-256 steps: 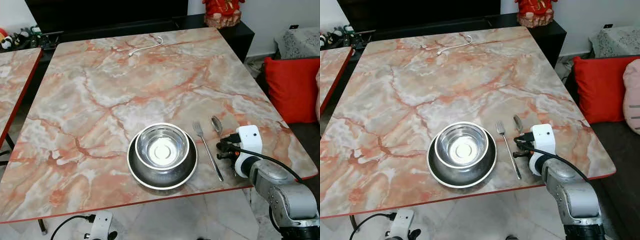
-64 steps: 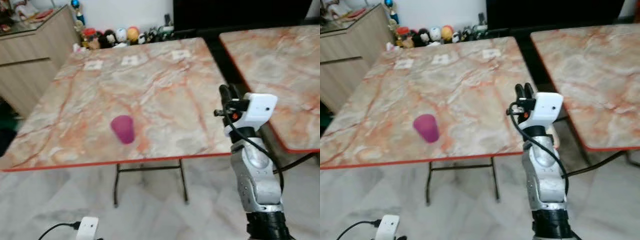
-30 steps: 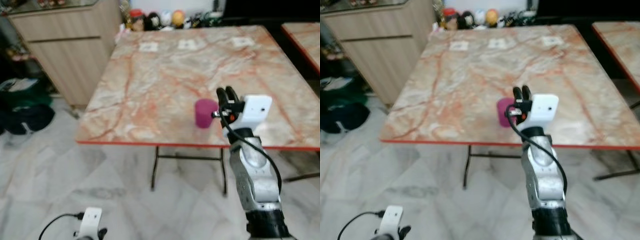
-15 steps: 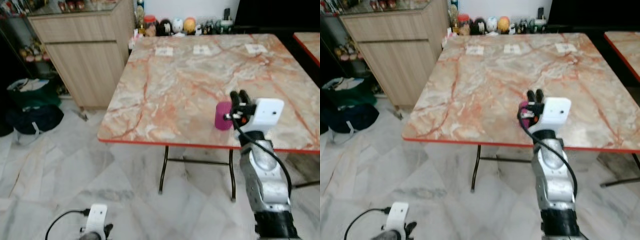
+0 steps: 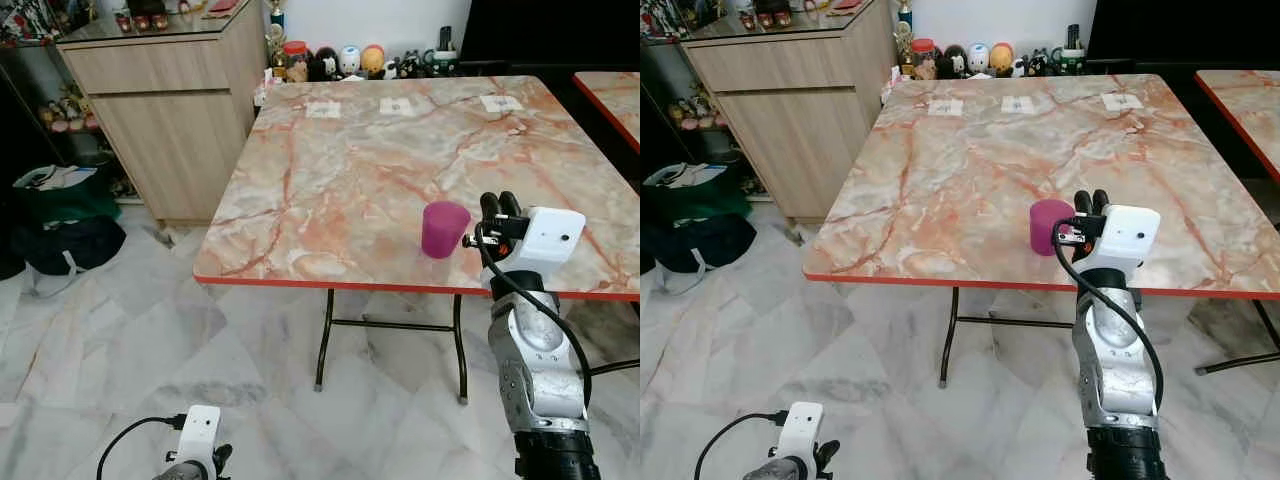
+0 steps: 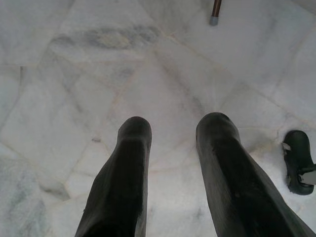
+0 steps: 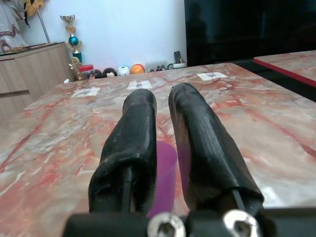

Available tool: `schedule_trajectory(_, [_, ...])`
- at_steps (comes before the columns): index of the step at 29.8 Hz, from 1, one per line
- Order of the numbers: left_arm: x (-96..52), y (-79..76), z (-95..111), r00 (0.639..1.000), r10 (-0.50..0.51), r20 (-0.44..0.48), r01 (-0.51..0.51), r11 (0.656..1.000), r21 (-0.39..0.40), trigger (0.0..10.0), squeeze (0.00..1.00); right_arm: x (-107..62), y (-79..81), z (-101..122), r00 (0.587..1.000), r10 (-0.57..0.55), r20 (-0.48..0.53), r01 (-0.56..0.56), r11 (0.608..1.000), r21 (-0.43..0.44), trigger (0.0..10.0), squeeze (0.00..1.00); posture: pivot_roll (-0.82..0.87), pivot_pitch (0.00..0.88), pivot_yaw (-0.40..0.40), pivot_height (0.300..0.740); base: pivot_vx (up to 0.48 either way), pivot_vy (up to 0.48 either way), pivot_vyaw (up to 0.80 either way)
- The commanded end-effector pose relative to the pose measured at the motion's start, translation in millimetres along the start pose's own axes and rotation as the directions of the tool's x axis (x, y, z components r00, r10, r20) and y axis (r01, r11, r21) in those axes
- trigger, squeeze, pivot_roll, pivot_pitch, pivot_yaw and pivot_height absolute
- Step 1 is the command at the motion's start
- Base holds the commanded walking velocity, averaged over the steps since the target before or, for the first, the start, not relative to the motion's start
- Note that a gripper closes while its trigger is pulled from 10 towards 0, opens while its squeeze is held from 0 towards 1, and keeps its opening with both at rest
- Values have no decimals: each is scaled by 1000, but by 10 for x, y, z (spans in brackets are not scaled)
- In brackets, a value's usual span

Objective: Setting the table

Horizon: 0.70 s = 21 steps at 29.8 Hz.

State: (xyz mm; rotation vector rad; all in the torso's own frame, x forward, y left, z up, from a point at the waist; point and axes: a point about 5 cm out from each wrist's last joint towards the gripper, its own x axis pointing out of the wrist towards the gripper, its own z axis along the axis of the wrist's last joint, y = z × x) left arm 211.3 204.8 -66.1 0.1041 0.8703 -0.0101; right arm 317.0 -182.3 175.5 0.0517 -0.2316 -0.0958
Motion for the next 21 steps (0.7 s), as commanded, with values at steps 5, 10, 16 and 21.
schedule_trajectory(5, [-21, 39, -99, 999, 3, -41, -2, 1000, 7, 10000, 0, 11, 44, 35, 1000, 1, 13, -1, 1000, 16, 10000, 0, -155, 2, 53, 740, 267, 0, 0])
schedule_trajectory(10, [-26, 30, -125, 999, 2, -43, -2, 1000, 6, 10000, 0, 18, 65, 27, 1000, 9, 7, -9, 1000, 23, 10000, 886, -141, 17, 51, 740, 274, 0, 0])
schedule_trajectory(16, [-35, 40, -153, 999, 1, -49, -1, 1000, 10, 10000, 0, -9, 75, 1, 1000, 4, -2, -4, 999, 33, 10000, 1000, -138, 20, 52, 740, 276, 0, 0])
schedule_trajectory(21, [-36, 35, -160, 999, -1, -48, 1, 1000, 12, 10000, 0, -10, 65, 5, 1000, -4, -2, 4, 1000, 28, 10000, 824, -138, 19, 51, 740, 274, 0, 0])
